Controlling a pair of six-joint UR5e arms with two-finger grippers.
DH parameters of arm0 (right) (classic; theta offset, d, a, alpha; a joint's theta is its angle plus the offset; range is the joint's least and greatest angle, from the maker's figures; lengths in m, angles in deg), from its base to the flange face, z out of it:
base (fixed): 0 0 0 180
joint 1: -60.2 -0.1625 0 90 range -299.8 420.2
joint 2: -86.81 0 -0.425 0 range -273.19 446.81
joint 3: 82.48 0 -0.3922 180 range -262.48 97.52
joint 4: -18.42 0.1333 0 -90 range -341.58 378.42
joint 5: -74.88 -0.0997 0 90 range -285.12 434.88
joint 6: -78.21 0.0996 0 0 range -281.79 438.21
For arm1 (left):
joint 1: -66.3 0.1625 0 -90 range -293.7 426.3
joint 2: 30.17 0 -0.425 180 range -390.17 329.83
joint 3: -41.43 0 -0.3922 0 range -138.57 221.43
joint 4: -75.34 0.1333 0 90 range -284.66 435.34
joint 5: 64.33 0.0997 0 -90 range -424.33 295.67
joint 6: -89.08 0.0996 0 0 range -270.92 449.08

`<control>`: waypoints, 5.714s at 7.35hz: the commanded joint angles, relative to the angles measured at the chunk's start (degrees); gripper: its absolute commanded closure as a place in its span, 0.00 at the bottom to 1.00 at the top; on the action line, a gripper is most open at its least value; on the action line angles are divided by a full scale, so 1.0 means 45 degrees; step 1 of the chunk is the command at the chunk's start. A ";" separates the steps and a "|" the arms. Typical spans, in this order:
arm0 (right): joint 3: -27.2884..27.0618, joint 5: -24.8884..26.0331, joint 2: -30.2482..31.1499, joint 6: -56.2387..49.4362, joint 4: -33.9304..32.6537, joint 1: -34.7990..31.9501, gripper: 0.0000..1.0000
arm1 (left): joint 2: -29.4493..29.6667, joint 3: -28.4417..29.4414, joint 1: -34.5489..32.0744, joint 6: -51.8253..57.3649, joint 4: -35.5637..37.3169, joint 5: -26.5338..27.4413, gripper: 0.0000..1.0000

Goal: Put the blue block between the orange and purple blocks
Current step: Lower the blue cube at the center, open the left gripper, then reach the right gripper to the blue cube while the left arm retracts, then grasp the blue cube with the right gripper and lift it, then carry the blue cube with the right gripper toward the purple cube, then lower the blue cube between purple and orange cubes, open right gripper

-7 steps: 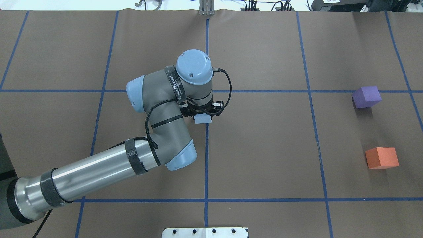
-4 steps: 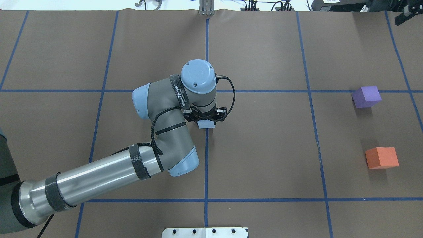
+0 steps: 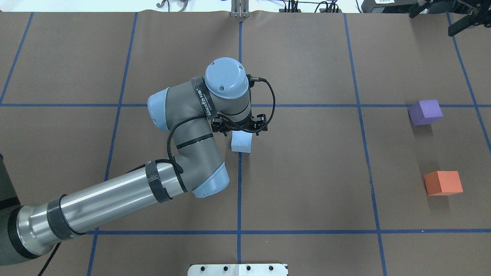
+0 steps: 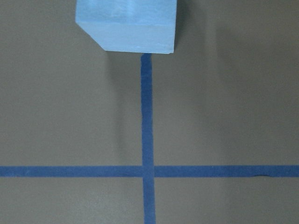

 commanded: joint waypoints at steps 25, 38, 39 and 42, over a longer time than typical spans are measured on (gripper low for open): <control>0.1927 0.6758 -0.1860 0.2635 0.0579 0.7513 1.00 | -1.0359 -0.7717 -0.7562 0.9429 0.2508 -0.0350 0.00; 0.3435 0.3315 0.7523 -0.5251 0.8436 0.1993 1.00 | -1.1180 -0.4891 -1.0880 1.6326 0.2488 -0.2841 0.00; 0.3591 0.3334 0.7095 -0.4671 0.8416 0.2381 1.00 | -1.1200 -0.4594 -1.1002 1.6803 0.2468 -0.2869 0.00; 0.3710 0.3587 0.6974 -0.3553 0.8455 0.3496 1.00 | -1.1200 -0.4123 -1.1139 1.7156 0.2449 -0.2772 0.00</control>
